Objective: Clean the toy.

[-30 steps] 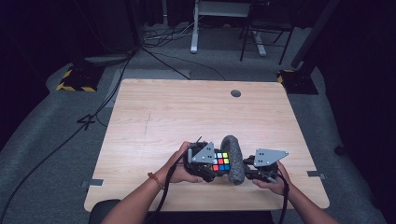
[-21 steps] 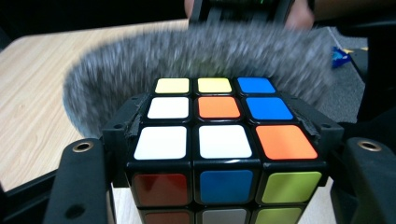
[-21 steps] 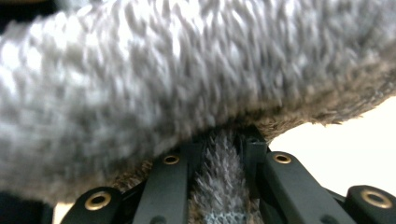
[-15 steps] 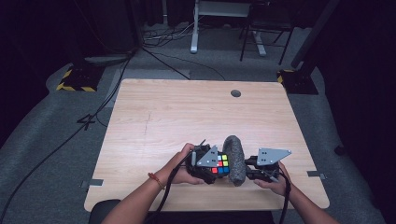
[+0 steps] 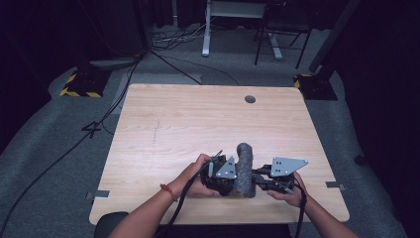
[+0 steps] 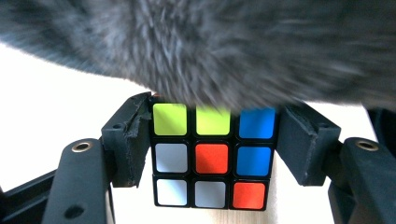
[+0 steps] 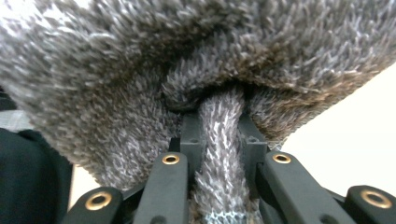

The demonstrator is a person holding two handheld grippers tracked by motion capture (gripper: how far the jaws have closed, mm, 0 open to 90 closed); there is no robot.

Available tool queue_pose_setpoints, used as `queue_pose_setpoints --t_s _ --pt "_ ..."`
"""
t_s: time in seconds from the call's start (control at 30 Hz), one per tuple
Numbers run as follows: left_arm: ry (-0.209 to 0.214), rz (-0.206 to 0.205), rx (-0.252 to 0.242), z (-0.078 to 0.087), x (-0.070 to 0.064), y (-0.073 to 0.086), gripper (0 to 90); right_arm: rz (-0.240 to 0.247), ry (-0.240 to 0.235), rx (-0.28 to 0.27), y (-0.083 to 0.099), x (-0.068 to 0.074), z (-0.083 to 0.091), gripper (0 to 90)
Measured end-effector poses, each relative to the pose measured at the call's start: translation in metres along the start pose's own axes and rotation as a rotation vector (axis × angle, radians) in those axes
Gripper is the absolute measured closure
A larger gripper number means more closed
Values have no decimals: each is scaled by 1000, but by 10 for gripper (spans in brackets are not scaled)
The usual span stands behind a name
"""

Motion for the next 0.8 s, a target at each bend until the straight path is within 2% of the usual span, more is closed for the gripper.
queue_pose_setpoints --t_s 0.1,0.2,0.33,0.47,0.57,0.67,0.8 --pt "0 17 -23 6 4 -2 334 -26 39 24 12 -11 10 775" --pt "-3 34 -50 13 6 -5 334 -56 56 58 24 -20 15 775" --pt "-14 47 -86 21 10 -9 335 -85 43 128 42 -27 10 774" --pt "-11 63 -128 30 12 -14 335 -104 -24 173 51 -23 -1 773" --pt "5 76 -149 32 12 -16 335 -105 -67 153 51 -18 -8 772" --pt "24 63 -138 29 8 -14 334 -106 -105 81 41 -14 -10 772" --pt "61 83 -151 26 5 -15 330 -78 -121 80 39 -7 -14 773"
Point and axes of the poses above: each handheld gripper's, and its own axes: z roughly backward along the jaws, y roughly out of its underside, x roughly to its left, the point moved 8 cm from there along -z, roughly forward along the jaws, and after that the axes turned 14 degrees about -y, right-handed, at the moved point
